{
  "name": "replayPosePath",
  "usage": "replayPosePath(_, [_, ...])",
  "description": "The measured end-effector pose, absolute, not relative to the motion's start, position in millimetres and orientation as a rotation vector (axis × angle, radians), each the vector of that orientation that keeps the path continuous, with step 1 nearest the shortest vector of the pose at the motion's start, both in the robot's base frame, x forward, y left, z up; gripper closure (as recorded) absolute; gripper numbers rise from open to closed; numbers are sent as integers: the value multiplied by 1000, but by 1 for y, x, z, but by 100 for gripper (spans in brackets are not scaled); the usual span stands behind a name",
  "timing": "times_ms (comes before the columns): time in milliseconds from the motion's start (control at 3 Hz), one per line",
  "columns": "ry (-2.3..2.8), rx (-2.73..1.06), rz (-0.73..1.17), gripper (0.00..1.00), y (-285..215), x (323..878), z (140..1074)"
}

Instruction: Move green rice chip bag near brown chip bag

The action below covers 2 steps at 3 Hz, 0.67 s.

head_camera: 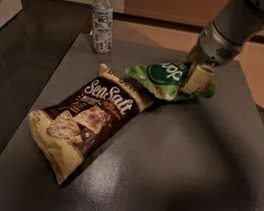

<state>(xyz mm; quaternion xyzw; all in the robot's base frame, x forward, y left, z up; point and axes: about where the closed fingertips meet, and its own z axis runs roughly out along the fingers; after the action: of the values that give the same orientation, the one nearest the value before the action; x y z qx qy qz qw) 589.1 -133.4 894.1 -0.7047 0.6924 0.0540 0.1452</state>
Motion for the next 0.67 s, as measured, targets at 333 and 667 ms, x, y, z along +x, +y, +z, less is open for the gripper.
replayPosePath(333, [1957,-2029,216,59,-114,578,892])
replayPosePath(667, [1930,-2038,264,37,-101,571,889])
